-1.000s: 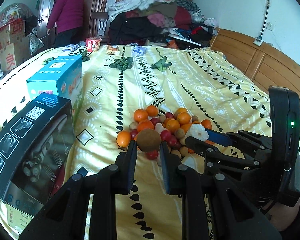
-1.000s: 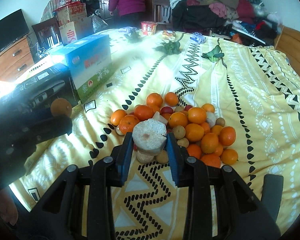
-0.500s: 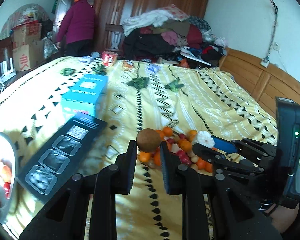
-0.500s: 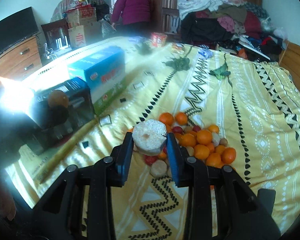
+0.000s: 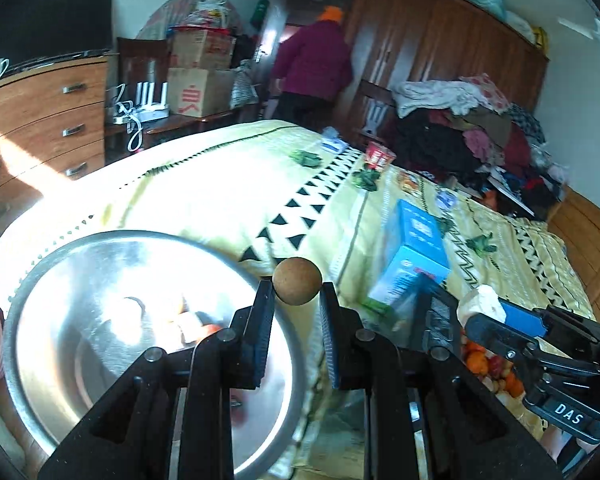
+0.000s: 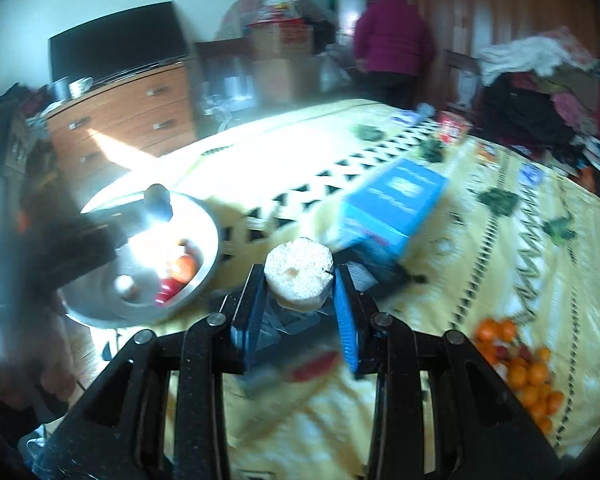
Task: Organize fruits
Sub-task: 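Carry both to the steel basin and open both tools over it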
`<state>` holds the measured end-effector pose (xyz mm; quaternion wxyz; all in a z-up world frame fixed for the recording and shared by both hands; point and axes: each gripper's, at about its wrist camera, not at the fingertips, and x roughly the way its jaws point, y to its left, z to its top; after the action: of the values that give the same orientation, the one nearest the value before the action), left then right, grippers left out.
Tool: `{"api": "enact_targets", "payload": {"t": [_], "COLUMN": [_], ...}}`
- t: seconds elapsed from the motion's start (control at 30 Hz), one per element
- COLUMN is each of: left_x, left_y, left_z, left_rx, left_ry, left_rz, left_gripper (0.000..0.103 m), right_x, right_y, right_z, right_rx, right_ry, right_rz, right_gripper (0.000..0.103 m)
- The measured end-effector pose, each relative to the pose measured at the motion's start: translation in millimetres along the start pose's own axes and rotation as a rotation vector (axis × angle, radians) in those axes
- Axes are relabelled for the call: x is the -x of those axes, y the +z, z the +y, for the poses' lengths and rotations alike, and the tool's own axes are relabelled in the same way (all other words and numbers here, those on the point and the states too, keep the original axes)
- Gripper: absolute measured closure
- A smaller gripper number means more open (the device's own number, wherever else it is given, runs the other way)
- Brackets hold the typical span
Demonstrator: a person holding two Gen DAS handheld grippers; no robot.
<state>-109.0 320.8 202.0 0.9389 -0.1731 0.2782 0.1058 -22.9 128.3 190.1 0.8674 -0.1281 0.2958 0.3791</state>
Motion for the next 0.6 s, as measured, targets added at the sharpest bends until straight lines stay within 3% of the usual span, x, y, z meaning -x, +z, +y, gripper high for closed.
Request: {"api": "enact_targets", "payload": {"t": [0.23, 0.47, 0.53, 0.57, 0.6], "left_x": [-27.9, -40.2, -41.6, -40.5, -37.8], "left_y": [-19.5, -31.9, -30.7, -30.3, -29.3], "left_z": [82.6, 103.1, 99.3, 97.7, 98.1], "left_rx": [0.11, 0.151, 0.145, 0.14, 0.142], "left_ry": [0.122, 0.13, 0.12, 0.127, 0.14], "left_rz": [0.1, 0.168, 0.186, 0.183, 0.175], "left_gripper": [0.08, 0.081, 0.066, 0.05, 0.04], "right_x": [-63.7, -118.1, -122.1, -121.1, -117.5], "right_y": [15.3, 4.8, 4.8, 4.7, 6.0], "right_z": [69.3, 100.2, 99.4, 97.6, 97.1], "right_rx": [0.052, 0.073, 0.075, 0.074, 0.072], "right_ry": [0.177, 0.262, 0.256, 0.241, 0.232], "right_rz": [0.091, 0.206, 0.209, 0.202, 0.193], "right_gripper": [0.069, 0.069, 0.068, 0.067, 0.056]}}
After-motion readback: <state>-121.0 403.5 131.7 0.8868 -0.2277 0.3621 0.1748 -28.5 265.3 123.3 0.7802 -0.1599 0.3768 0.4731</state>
